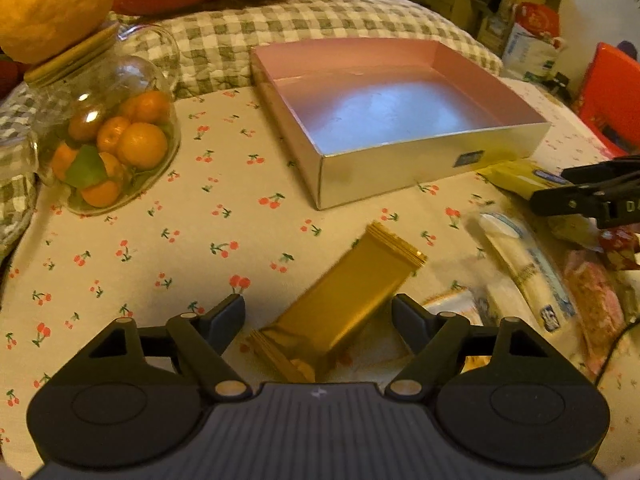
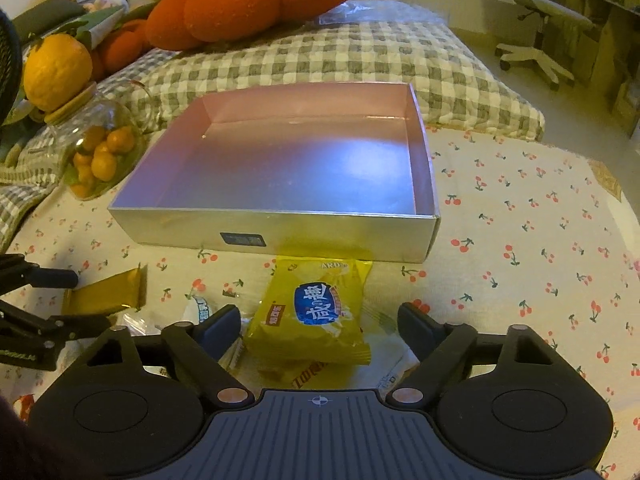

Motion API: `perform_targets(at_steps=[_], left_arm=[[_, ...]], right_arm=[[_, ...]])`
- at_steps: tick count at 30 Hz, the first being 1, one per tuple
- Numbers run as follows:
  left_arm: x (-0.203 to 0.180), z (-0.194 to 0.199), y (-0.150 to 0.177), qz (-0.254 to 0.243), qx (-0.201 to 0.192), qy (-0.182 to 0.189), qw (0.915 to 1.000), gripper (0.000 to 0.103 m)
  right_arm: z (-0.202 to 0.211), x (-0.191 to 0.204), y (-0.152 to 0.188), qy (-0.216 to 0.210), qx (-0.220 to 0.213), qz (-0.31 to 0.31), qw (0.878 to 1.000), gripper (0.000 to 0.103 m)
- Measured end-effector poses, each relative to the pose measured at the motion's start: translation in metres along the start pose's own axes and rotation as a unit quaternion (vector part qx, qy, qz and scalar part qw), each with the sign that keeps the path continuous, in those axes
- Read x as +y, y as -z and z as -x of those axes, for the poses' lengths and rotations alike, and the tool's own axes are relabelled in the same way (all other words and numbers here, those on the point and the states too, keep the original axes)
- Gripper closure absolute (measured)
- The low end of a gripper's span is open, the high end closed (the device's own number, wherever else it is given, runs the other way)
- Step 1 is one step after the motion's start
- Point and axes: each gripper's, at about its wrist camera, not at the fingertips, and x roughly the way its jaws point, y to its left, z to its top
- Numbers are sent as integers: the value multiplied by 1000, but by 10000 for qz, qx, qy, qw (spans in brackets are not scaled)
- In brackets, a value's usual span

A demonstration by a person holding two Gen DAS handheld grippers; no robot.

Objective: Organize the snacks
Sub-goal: 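Grasp the gold bar with the left gripper while the right grasps the yellow packet, then carry both snacks into the silver box and open both grippers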

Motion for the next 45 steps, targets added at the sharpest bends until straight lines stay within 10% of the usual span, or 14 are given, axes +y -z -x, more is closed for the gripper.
perform_targets(at_steps=[14,45], left_arm=[[-16,0,-10,174,-88,-183,9996,74],[-14,24,-20,1641,70,-57,9864,77]], right_arm=[[-2,-3,1,-158,59,-232,9996,46],[27,-47,-4,-1157,524,-2227,9666,48]])
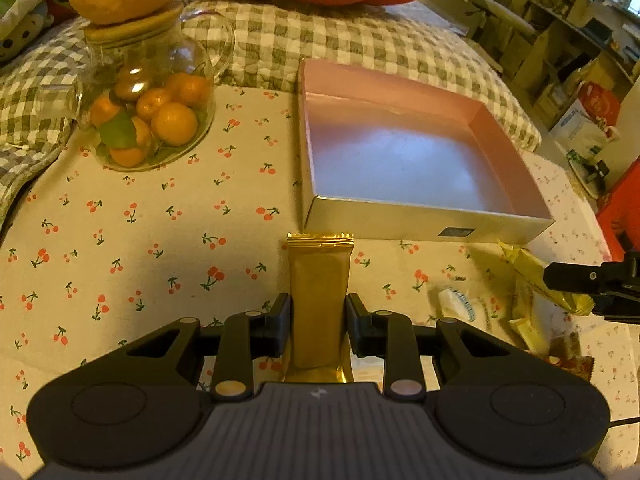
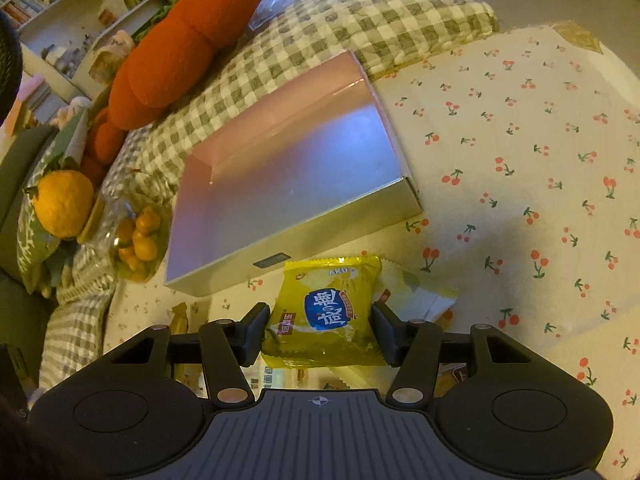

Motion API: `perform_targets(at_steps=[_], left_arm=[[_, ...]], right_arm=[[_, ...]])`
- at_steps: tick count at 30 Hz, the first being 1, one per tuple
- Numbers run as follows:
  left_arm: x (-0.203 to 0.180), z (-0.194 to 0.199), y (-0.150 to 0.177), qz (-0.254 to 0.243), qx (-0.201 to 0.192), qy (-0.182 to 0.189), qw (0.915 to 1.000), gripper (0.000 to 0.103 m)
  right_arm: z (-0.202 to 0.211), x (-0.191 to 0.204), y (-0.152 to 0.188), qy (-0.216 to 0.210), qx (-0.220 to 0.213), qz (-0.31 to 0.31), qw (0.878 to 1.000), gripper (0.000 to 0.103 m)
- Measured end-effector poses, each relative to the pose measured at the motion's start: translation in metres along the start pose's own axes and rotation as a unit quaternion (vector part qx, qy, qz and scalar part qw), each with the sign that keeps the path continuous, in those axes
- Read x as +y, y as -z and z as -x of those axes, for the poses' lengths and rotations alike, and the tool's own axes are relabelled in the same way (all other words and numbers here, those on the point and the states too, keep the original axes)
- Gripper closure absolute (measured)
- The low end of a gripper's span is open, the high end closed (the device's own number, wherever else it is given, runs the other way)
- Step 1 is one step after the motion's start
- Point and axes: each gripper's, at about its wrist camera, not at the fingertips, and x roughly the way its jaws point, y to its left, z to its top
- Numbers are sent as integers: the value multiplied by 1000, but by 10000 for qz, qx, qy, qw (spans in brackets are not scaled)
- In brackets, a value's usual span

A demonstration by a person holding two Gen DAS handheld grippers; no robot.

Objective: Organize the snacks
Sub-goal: 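Carry both snacks into the silver box and open both grippers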

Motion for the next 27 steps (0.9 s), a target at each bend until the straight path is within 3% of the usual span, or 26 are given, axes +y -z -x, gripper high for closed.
perform_targets(at_steps=[9,17,27], left_arm=[[-14,18,-8,82,-285,4,9996,77],[-33,19,-39,-160,-563,-158,9982,77],[-61,-14,-78,-750,-820,-269,9934,77]], right_arm=[[20,9,-6,-210,-190,-25,9996,48],[25,12,-33,-179,-445,44,9988,48],[-11,24,-73,75,-679,628,9957,48]])
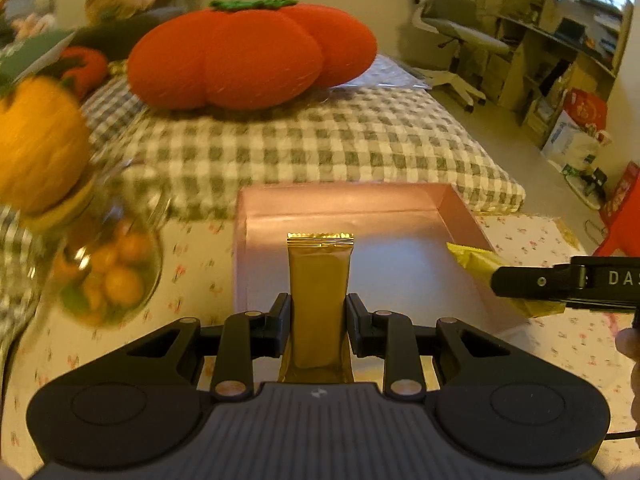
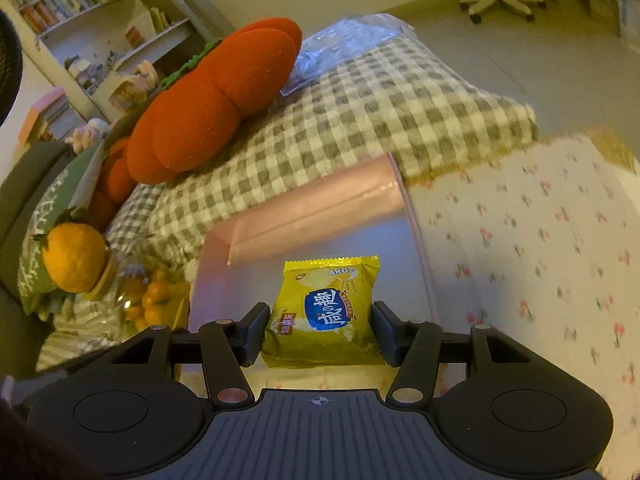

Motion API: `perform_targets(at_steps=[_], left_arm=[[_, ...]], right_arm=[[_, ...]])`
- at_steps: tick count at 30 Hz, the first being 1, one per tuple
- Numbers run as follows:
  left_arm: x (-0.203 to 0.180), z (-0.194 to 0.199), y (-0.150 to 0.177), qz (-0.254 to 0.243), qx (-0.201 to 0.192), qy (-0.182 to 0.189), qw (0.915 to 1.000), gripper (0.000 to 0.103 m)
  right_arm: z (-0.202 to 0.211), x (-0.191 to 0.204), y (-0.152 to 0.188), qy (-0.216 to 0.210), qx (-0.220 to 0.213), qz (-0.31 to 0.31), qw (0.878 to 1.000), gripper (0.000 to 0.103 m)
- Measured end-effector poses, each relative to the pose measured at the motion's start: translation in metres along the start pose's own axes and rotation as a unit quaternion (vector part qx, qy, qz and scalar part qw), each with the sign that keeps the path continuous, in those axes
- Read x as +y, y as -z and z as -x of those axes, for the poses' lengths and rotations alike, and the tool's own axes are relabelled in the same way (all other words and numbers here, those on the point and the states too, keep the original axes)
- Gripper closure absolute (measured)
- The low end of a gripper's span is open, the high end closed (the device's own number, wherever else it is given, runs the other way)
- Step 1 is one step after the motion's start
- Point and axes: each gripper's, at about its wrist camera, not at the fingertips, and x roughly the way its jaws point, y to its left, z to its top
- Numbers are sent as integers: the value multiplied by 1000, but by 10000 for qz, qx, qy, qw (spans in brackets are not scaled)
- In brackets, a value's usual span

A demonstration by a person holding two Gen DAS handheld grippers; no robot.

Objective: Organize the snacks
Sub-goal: 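Carry both snacks into the silver box and open both grippers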

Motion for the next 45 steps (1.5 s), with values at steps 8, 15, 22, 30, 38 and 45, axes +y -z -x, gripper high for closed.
perform_targets(at_steps=[8,15,22,30,38,45], left_arm=[[-7,-48,-15,-320,56,-313,9990,77],[-9,-75,-22,-404,100,-458,9981,76],[-7,-87,-24,-418,66,-536,9977,69],[-9,-86,-21,-546,81,-567,9969,55],[-12,-70,-21,-488,113,-491,9975,41],[-19,-46,-20,-484,33,-499,9976,27]], right_arm=[[-49,-8,-19,293,19,275,9992,48],[-76,-15,-33,409,26,346,9986,59],[-88,-17,-35,511,49,416,9978,58],[-92,-16,-33,515,122,407,9978,55],[-74,-14,-31,518,142,386,9978,48],[-47,-4,-29,518,39,402,9978,35]])
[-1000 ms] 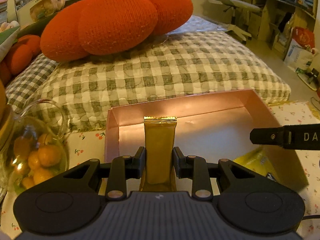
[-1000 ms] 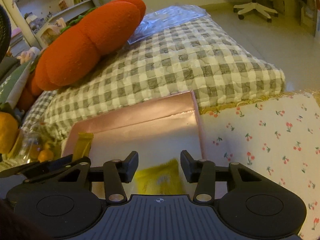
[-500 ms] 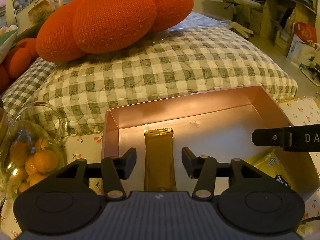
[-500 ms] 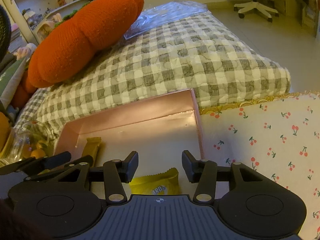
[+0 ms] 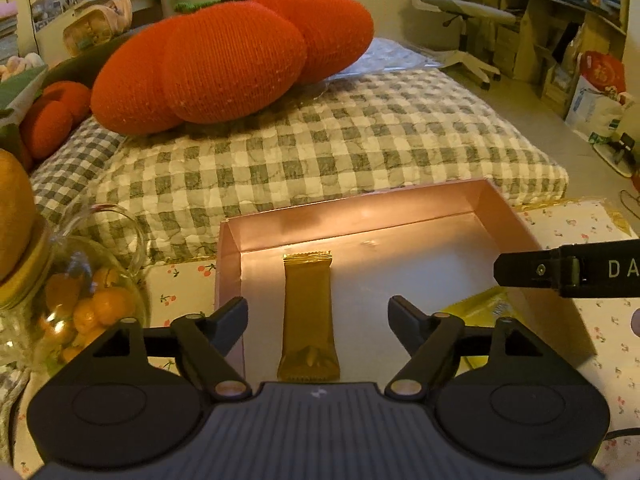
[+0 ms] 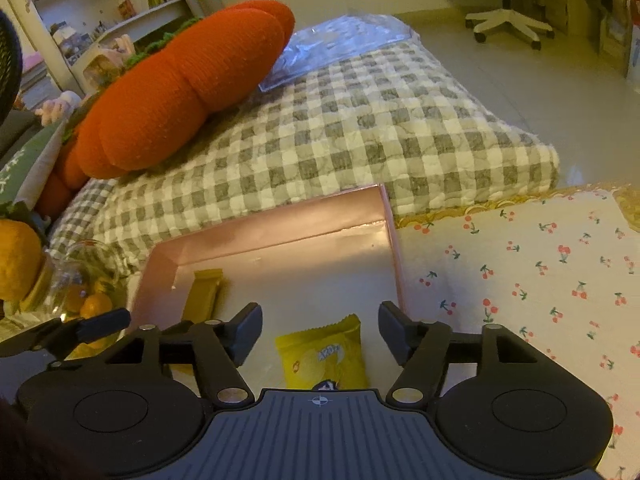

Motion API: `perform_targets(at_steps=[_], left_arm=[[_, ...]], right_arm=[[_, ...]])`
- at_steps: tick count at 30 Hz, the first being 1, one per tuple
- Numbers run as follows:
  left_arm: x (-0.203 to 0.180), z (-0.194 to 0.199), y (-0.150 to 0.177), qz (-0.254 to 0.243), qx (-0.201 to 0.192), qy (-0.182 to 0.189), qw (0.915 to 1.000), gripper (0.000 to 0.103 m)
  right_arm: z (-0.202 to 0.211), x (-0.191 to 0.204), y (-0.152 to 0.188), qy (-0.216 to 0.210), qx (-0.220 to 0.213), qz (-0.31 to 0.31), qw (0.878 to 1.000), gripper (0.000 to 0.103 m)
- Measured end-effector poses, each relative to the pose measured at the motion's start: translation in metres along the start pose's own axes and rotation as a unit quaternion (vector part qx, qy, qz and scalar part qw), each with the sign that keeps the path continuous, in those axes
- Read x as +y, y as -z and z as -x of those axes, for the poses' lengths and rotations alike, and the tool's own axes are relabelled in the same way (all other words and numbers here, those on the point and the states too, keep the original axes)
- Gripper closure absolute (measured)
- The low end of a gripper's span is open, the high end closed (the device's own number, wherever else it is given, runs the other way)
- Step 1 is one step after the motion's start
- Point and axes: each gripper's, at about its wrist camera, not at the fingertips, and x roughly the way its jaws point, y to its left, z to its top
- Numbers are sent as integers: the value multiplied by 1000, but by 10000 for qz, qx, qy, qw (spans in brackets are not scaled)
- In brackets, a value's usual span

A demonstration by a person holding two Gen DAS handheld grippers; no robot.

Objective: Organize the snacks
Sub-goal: 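Carry both snacks into the silver box and open both grippers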

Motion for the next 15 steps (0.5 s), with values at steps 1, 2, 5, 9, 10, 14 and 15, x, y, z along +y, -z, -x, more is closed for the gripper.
perform_targets(at_steps=[1,2,5,9,10,14,15], left_arm=[[-1,4,0,5,-22,-7,10000,25],[-1,8,1,14,-49,-8,10000,23],[-2,19,3,37,-79,2,10000,18],[-4,33,8,37,-92,9,10000,14],[-4,36,10,44,-96,10,9999,12],[-4,49,18,127,-82,27,9999,7],[-3,52,20,142,-77,17,9999,7]], right_arm=[[4,1,1,0,-18,7,10000,32],[8,3,1,9,-40,15,10000,31],[20,7,3,44,-113,58,9999,27],[36,13,7,49,-201,112,9997,23],[39,14,8,51,-223,131,9997,23],[55,20,16,139,-303,257,9991,16],[59,21,19,159,-344,301,9988,14]])
